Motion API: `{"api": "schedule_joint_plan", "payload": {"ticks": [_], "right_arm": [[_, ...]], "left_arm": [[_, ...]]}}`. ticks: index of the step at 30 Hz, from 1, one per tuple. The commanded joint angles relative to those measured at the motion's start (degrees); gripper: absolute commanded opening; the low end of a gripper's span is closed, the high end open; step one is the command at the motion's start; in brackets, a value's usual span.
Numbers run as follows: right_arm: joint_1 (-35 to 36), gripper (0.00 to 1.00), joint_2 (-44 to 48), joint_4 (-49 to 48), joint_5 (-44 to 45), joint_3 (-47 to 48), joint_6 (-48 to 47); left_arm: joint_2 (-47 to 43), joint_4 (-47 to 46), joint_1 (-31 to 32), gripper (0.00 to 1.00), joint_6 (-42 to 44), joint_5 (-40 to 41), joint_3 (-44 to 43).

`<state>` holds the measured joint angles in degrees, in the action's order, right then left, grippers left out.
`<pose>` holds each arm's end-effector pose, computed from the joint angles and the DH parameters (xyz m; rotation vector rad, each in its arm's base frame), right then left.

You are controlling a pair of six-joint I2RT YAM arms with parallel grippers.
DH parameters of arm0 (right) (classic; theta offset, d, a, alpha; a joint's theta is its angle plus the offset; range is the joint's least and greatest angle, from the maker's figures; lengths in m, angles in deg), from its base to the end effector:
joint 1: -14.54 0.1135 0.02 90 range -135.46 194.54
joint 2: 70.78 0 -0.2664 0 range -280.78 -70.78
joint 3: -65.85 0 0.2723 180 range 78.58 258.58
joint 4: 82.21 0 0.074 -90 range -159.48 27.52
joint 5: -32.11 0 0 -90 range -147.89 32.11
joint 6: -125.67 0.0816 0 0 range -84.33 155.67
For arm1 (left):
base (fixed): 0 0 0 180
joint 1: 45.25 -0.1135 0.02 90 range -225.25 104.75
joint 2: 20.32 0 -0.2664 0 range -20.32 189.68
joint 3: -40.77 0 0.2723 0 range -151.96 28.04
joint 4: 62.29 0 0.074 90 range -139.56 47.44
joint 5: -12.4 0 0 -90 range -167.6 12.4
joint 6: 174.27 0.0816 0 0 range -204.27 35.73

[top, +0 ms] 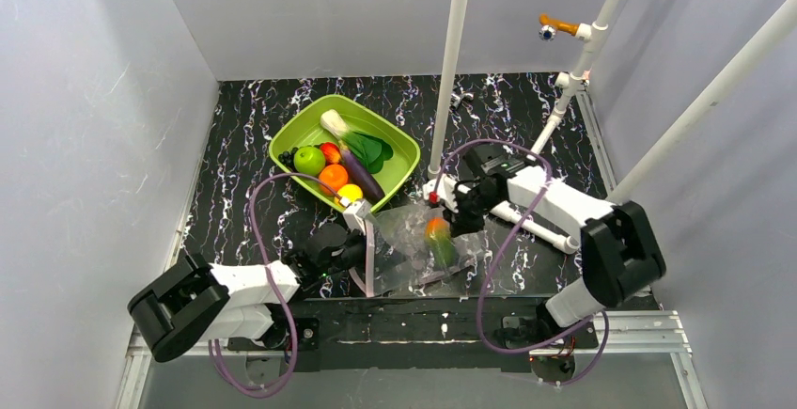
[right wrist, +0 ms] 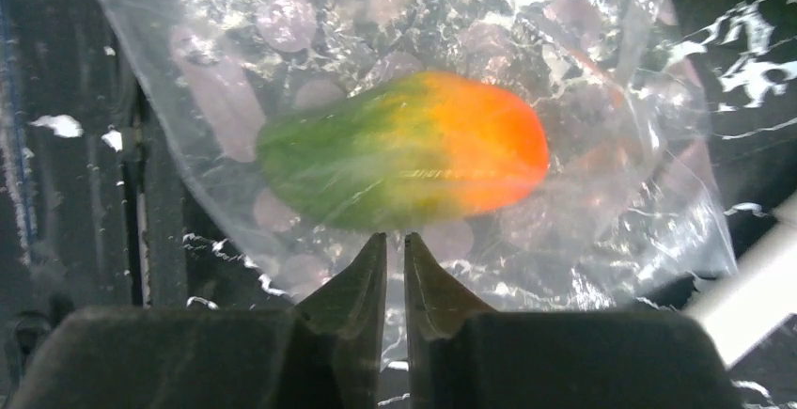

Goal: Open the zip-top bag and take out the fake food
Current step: Pick up the fake fruit from the zipper food storage bag.

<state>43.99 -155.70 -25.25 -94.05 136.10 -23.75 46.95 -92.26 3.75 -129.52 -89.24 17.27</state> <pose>0.2410 0.1914 0.1771 -1.9091 1.7520 0.7078 0.1602 -0.2094 0.1341 0.2273 2.0126 -1.3002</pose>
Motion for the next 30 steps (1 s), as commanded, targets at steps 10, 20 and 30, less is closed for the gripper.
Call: {"api": "schedule_joint_plan", "payload": {"ticks": [10,20,30], "right_arm": [[9.79,0.20,-8.55,-8.58,9.22,1.11,9.65],[15.98,0.23,-10.15,-4.43,6.01,4.00,9.58],[16.17,0.23,-11.01,-4.50,4.52,4.53,10.57]], "left_arm": [[14.11,-6.72,0.72,0.39,-5.06,0.55,-4.89],[18.69,-9.38,0.93,0.48,-9.05,0.62,-6.45],[17.48,-9.07,0.93,0.65,-16.58,7.70,-4.71]]}}
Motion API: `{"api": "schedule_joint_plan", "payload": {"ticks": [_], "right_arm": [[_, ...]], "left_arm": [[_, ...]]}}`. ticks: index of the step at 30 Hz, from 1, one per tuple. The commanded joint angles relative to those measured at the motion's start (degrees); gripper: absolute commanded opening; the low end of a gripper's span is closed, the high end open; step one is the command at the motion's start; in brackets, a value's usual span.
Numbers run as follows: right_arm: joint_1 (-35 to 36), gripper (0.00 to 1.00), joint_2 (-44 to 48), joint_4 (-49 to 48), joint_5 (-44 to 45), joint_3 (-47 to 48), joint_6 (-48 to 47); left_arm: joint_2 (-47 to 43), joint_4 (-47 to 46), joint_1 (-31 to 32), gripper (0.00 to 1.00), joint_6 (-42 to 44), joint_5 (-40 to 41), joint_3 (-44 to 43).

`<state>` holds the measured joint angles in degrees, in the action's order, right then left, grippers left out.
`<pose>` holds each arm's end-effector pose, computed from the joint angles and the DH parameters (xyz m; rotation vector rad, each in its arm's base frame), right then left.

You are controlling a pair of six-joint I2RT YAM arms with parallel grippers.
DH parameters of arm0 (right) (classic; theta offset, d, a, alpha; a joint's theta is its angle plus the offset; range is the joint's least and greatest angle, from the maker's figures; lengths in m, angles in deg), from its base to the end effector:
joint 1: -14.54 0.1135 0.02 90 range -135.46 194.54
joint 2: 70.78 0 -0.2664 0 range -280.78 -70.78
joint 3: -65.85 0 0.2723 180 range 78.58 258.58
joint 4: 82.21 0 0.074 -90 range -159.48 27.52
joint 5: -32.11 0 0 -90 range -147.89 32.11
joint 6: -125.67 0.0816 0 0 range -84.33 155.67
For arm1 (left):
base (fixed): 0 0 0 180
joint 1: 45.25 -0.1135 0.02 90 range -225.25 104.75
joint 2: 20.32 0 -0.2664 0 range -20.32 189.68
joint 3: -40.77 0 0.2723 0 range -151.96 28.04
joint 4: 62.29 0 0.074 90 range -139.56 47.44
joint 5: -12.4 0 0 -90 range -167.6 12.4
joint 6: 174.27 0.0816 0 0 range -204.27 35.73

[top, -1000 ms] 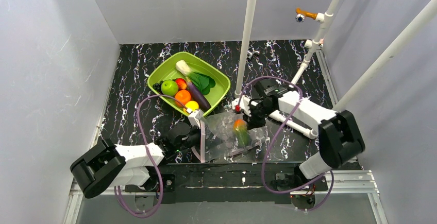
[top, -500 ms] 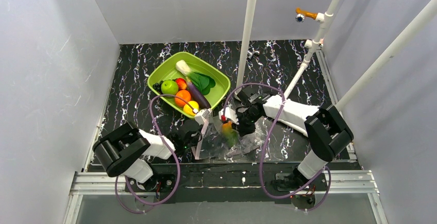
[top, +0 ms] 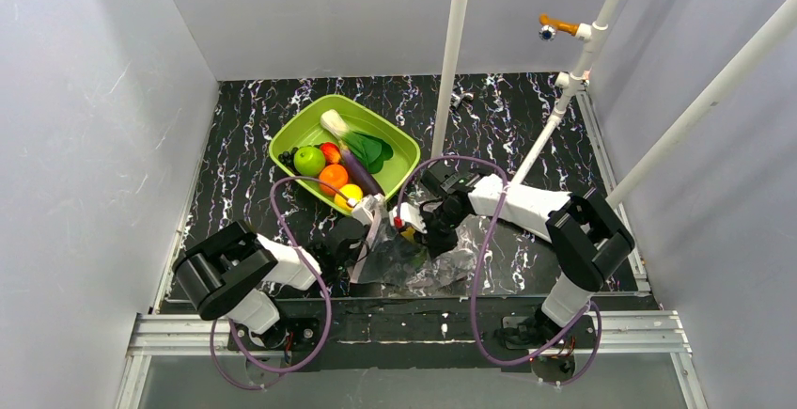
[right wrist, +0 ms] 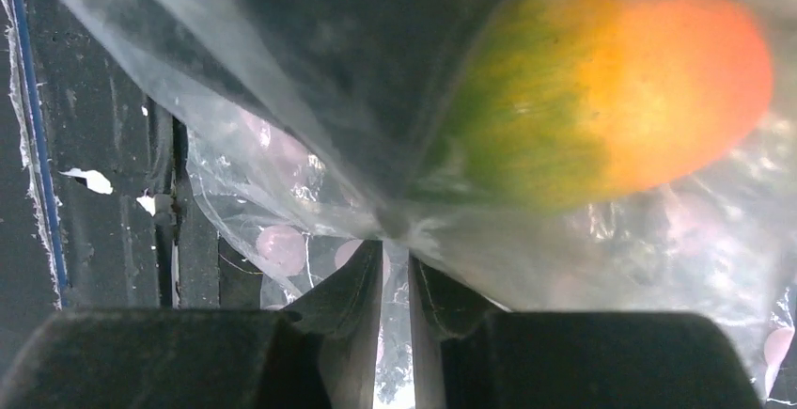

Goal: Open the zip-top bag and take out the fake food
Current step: Pick up the fake fruit from the zipper food storage bag.

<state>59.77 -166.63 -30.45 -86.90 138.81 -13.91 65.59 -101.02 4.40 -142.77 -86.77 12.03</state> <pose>0.2089 0.2668 0.1324 -2.1077 1.8064 0.7030 0.1812 -0.2334 0.1015 -0.0421 2.1612 -1.3609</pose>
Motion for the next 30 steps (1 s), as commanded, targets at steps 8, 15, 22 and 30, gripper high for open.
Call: {"api": "schedule_joint_plan", "payload": {"ticks": [8,15,22,30], "right_arm": [[0.38,0.23,-0.40,1.30,-3.86,2.45,0.71],[0.31,0.23,-0.11,1.44,-5.14,2.94,1.56],[0.05,0.23,-0.46,1.32,-7.18,3.19,2.61],[-1.64,0.23,-0.40,1.15,-8.51,3.21,3.32]], "left_arm": [[-5.34,5.81,0.36,0.98,-4.98,11.41,0.41],[-4.85,8.16,0.84,0.98,-6.28,13.80,-0.29],[-2.90,10.60,0.98,0.97,-4.50,15.05,-2.06],[0.95,15.02,1.00,0.68,-1.56,15.69,-5.75]]}}
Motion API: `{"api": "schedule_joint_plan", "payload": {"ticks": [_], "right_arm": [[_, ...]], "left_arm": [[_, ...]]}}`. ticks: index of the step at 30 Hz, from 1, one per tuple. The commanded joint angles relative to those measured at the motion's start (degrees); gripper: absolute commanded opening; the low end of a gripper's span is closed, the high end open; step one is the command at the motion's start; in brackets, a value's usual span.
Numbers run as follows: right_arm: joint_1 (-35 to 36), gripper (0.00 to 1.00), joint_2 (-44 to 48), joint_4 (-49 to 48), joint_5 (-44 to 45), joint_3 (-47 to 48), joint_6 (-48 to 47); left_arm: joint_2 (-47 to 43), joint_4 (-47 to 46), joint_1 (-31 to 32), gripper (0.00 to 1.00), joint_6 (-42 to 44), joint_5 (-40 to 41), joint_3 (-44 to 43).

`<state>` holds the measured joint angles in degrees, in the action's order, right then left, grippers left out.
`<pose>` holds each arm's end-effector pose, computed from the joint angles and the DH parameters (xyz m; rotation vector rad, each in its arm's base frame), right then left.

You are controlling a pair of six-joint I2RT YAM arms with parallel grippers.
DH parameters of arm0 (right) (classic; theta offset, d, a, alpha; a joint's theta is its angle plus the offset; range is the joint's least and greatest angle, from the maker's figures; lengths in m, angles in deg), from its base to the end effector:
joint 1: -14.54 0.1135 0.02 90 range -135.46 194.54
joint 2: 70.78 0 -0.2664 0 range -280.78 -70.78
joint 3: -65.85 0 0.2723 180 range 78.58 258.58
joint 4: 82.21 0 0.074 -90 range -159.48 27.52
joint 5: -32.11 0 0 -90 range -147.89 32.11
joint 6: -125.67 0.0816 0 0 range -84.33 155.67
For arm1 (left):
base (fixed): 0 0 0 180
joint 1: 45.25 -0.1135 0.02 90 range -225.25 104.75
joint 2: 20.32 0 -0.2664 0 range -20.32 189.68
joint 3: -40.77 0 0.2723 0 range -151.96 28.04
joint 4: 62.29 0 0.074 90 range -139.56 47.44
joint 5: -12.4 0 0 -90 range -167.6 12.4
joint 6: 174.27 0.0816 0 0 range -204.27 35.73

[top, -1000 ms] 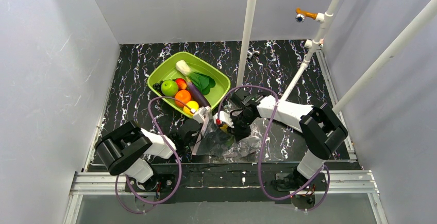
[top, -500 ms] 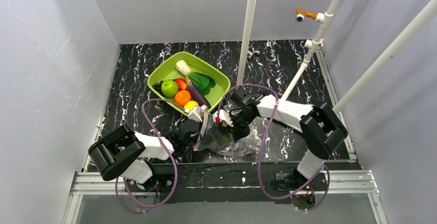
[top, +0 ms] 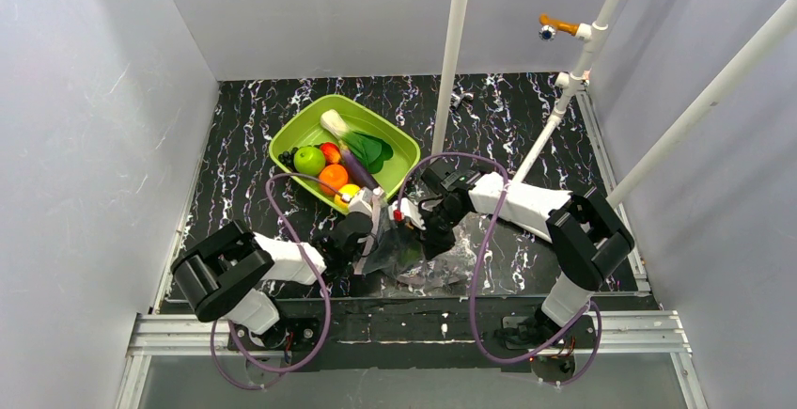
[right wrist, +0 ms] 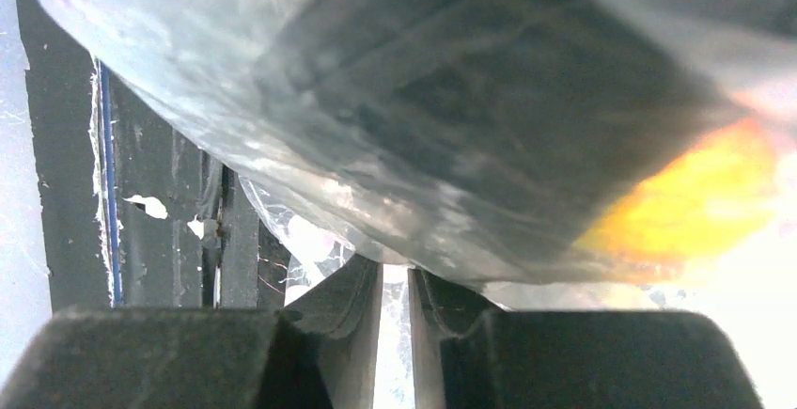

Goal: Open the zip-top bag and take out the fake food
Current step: Pick up the fake fruit from the zipper food storage bag.

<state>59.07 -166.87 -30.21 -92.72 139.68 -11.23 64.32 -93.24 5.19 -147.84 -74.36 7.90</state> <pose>0.2086 0.2706 0.1396 -2.0413 1.8253 0.8501 0.2003 -0.2352 0.1096 -0.2880 2.1349 -1.2126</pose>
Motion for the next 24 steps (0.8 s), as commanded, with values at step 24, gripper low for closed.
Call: {"api": "schedule_joint_plan", "payload": {"ticks": [24], "right_arm": [[-4.71,0.22,1.40,0.86,-3.43,2.28,1.34]], "left_arm": [[14.14,23.82,1.76,0.51,13.68,0.76,-12.99]]}}
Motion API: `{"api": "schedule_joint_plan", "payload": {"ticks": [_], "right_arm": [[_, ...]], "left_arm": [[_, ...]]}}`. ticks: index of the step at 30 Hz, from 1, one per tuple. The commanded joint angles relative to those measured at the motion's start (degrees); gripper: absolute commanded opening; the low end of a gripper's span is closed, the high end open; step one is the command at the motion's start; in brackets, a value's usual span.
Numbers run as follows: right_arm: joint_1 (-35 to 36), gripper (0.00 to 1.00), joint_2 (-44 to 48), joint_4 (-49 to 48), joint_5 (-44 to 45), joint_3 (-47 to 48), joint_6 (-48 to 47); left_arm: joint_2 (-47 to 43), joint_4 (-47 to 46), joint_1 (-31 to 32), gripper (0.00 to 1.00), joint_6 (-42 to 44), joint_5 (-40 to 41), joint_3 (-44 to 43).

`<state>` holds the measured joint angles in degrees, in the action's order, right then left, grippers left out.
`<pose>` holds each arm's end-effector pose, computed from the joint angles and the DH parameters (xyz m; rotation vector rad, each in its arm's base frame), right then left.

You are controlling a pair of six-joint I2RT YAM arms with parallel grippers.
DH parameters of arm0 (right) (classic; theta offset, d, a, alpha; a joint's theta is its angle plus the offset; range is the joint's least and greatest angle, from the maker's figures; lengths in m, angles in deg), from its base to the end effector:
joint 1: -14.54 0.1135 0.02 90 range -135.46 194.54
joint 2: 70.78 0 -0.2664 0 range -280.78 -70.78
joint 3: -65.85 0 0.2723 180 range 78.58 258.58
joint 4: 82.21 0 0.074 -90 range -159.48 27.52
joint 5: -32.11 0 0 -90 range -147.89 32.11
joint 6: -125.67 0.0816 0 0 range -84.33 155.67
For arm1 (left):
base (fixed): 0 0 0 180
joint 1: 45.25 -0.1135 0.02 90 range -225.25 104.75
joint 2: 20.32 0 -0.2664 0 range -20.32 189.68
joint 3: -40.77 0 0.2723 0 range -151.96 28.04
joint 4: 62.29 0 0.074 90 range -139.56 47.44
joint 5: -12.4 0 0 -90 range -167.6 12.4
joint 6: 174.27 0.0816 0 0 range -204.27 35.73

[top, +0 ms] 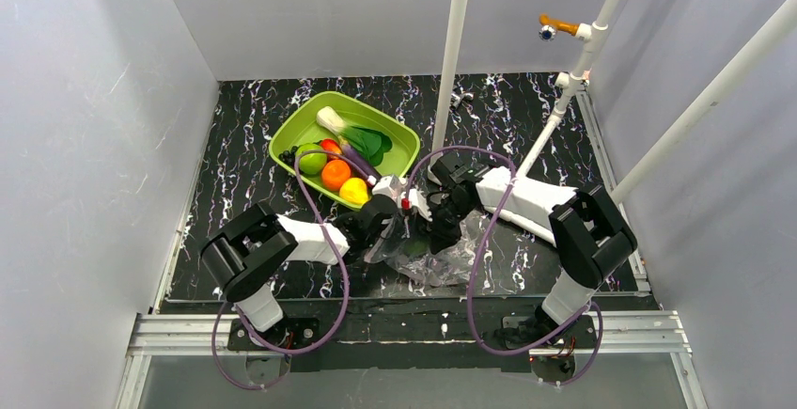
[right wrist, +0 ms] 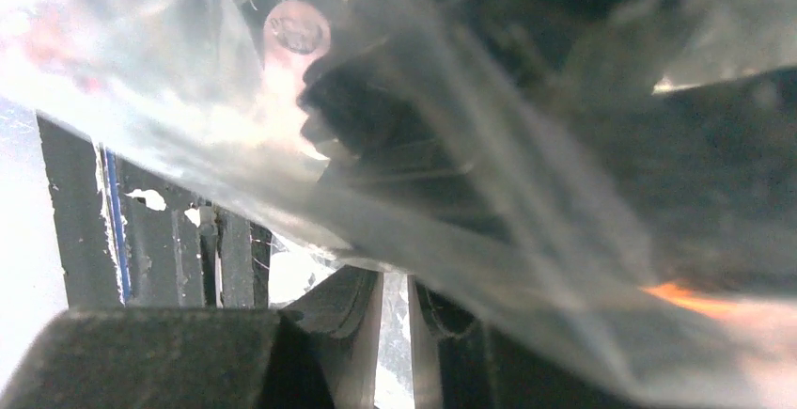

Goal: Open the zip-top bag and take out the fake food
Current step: Pick up the fake fruit from the zipper food storage bag.

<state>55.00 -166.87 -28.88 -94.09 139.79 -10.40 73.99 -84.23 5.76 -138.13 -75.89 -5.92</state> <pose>0.2240 0.2544 0.1403 -1.9551 1.9113 0.8748 0.2308 -0.2812 0.1106 -0.0757 2.2079 -1.0809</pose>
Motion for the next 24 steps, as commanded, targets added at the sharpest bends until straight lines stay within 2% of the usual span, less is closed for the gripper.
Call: {"api": "schedule_joint_plan", "payload": {"ticks": [1,6,12,14,18,24], "right_arm": [[-0.96,0.22,1.59,-0.44,-2.30,2.08,0.39],[-3.44,0.22,3.00,0.11,-3.61,1.71,-0.75],[-8.03,0.22,4.91,-0.59,-4.01,0.18,-1.09],[-8.82,0.22,5.19,-0.77,-3.36,-0.18,-1.36],[-9.36,0.22,5.46,-0.91,-1.55,-0.84,-2.16],[-10.73,0.25,7.55,1.07,-4.37,-1.57,-6.01]], "left_arm": [[4.67,15.93,1.20,0.48,4.46,2.81,0.52],[3.62,20.53,1.29,0.27,7.51,4.99,-0.37],[-4.14,25.90,1.34,0.04,11.73,5.69,-0.80],[-7.31,27.43,1.35,0.00,12.72,5.37,-0.73],[-12.89,28.26,1.34,0.00,12.79,4.34,1.13],[-20.78,24.47,1.29,0.00,12.62,1.71,6.11]]}}
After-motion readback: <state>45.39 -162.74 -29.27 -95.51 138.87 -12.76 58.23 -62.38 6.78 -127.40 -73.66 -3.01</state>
